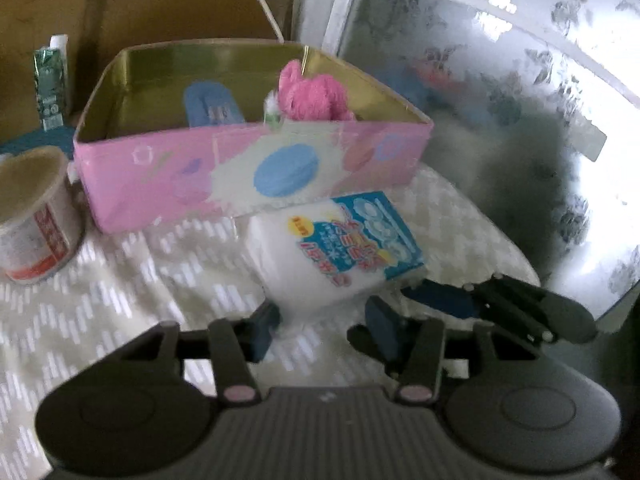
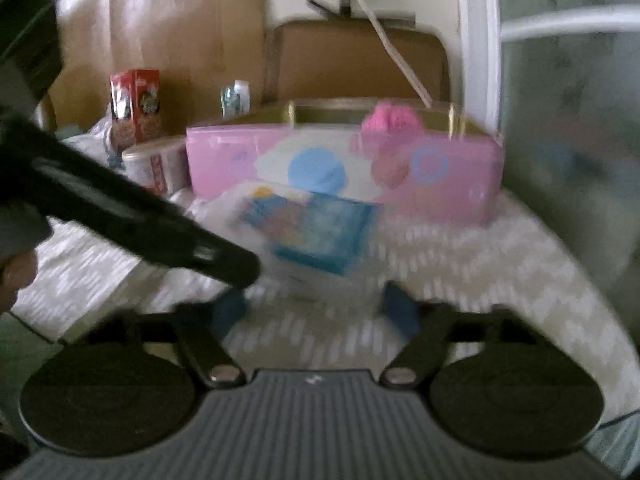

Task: Organize soft objects
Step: 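Grasp the white melamine sponge packet with the left gripper, then drop the sponge packet into the pink tin and open the left gripper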

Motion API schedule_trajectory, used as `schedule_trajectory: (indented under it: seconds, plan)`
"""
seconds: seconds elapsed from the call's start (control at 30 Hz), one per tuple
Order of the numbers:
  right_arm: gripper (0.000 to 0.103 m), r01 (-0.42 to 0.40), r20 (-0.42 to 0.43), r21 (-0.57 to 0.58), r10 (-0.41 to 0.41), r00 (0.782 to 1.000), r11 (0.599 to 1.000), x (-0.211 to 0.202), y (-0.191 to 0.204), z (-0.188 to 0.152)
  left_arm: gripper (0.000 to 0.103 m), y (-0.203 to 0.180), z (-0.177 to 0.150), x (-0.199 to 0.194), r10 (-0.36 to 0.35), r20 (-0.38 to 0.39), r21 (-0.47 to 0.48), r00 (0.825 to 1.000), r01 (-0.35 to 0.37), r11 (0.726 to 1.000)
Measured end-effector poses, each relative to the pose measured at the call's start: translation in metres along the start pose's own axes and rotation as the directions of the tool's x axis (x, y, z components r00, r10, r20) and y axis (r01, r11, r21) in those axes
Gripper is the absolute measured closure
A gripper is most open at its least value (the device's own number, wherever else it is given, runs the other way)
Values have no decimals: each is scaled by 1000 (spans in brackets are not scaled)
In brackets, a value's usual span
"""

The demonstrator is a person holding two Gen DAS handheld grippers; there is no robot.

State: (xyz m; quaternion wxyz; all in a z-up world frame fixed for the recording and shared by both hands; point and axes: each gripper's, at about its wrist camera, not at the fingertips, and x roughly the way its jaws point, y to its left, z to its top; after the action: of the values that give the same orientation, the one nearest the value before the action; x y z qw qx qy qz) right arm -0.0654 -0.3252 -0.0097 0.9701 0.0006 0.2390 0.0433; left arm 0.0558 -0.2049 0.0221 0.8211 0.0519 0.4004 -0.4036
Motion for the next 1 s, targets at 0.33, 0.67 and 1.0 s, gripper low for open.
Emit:
schedule_trajectory:
  seconds: [0.33, 0.67, 1.0]
  plan:
    - [53, -25, 188, 38, 17, 982, 999, 15, -7, 78, 39, 29, 68, -38, 79, 267, 6, 961, -84, 996]
    - [41, 40, 126, 123, -56, 991, 992, 68, -8, 87, 12, 66, 53, -53, 244, 370, -71, 897, -234, 970]
    - [42, -174, 144, 94, 160, 977, 980, 51, 47, 133, 11, 181, -29, -118, 645, 205, -303, 736, -579, 757]
